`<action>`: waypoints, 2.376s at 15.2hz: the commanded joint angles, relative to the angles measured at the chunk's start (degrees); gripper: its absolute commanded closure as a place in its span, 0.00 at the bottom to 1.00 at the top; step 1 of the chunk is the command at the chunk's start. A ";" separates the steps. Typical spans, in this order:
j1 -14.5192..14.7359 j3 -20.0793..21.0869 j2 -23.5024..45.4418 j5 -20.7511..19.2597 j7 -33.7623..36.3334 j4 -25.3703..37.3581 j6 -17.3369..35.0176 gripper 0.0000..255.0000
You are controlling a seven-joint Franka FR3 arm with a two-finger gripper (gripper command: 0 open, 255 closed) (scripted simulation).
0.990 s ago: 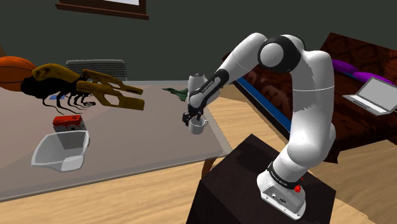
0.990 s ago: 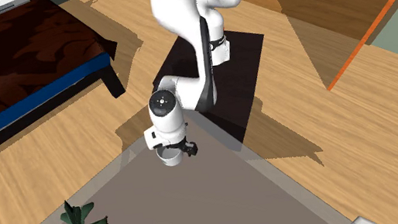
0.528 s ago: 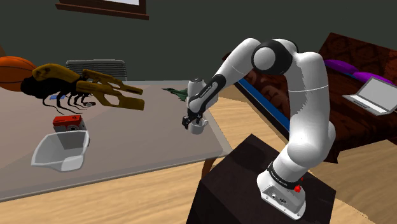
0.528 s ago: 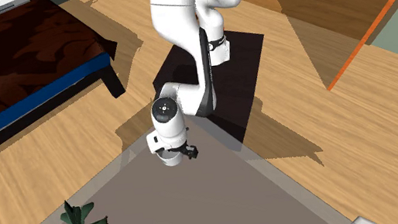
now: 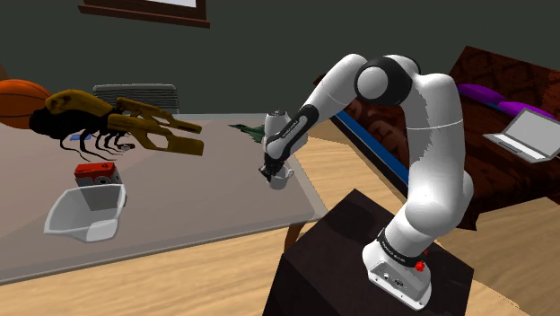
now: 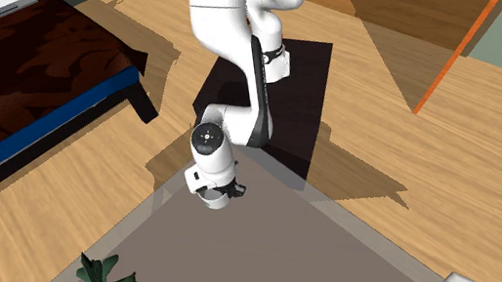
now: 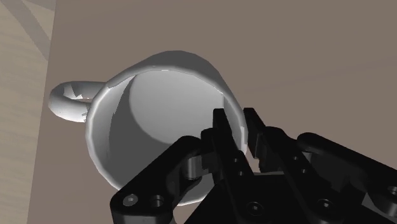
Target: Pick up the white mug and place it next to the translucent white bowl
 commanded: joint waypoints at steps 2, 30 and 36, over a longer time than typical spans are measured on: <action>0.00 0.00 0.00 0.00 0.00 0.00 0.00 1.00; -1.23 1.78 -15.34 2.49 -2.21 -2.06 -13.23 1.00; -1.40 2.06 -18.72 3.15 -2.78 -1.50 -17.13 1.00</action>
